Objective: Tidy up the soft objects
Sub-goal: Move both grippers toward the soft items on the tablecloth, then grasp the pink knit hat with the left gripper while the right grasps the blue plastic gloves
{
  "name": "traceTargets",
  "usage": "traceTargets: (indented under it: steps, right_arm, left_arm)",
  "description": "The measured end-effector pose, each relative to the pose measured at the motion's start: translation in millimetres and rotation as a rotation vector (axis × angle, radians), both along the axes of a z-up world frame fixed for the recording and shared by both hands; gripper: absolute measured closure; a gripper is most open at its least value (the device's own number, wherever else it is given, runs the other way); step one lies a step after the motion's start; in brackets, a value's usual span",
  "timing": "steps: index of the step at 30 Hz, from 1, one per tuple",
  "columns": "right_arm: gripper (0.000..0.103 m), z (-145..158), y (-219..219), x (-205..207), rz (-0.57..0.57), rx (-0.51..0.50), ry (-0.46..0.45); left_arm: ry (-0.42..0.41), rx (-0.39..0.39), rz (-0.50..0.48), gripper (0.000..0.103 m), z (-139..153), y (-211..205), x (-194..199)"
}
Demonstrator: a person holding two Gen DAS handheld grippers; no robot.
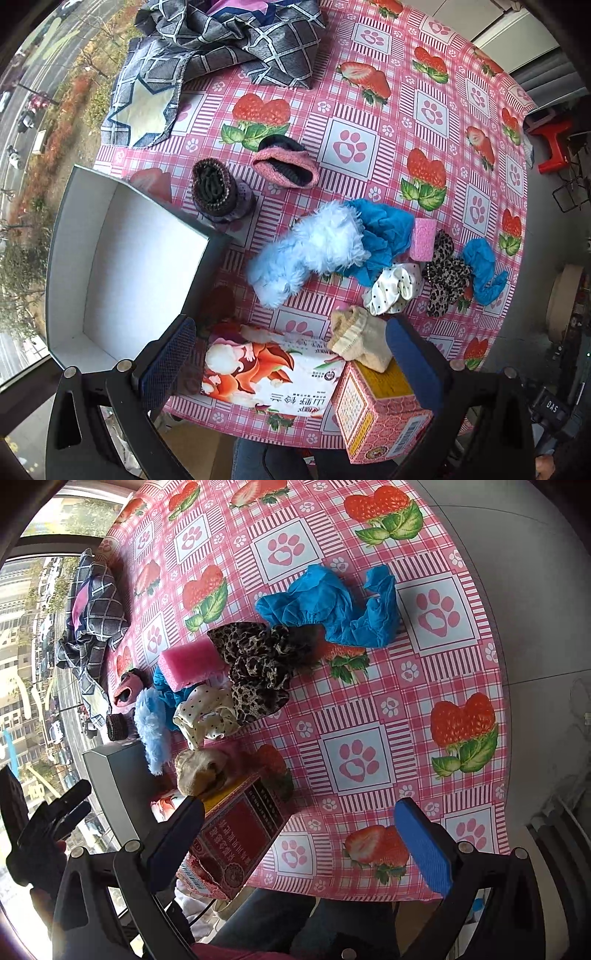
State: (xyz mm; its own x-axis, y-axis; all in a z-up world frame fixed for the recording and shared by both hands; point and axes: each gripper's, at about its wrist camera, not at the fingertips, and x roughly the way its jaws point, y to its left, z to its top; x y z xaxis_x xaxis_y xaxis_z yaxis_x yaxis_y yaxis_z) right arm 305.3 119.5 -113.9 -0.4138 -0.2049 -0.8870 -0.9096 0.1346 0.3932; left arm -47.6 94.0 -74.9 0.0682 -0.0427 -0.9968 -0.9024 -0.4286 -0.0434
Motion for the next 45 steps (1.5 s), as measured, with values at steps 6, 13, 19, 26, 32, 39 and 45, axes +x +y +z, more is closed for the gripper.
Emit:
traceTargets:
  steps: [6,13,19,26,32,39,45]
  right_arm:
    - [0.000,-4,23,9,-0.002,0.052,-0.076]
    - [0.000,-26,65,17,-0.076,0.091,-0.115]
    - [0.000,-50,79,38,-0.234,0.056,-0.123]
    - [0.000,-77,84,49,-0.329,0.015,-0.111]
    - [0.000,-99,97,34,-0.315,0.038,-0.115]
    - [0.000,-115,101,5,-0.211,0.049,-0.215]
    - [0.052,-107,102,-12,-0.105,0.095,-0.298]
  left_arm:
    - [0.019,0.020,-0.030,0.000,-27,42,-9]
    - [0.016,0.010,-0.037,0.000,-59,78,-22]
    - [0.016,-0.031,-0.019,0.000,-89,95,-36]
    - [0.034,-0.078,-0.039,0.000,-119,105,-35]
    - [0.056,-0.104,-0.088,0.002,-138,114,-19]
    - [0.077,-0.133,-0.095,0.031,-156,116,-9]
    - [0.074,-0.087,-0.080,0.071,-147,117,-16]
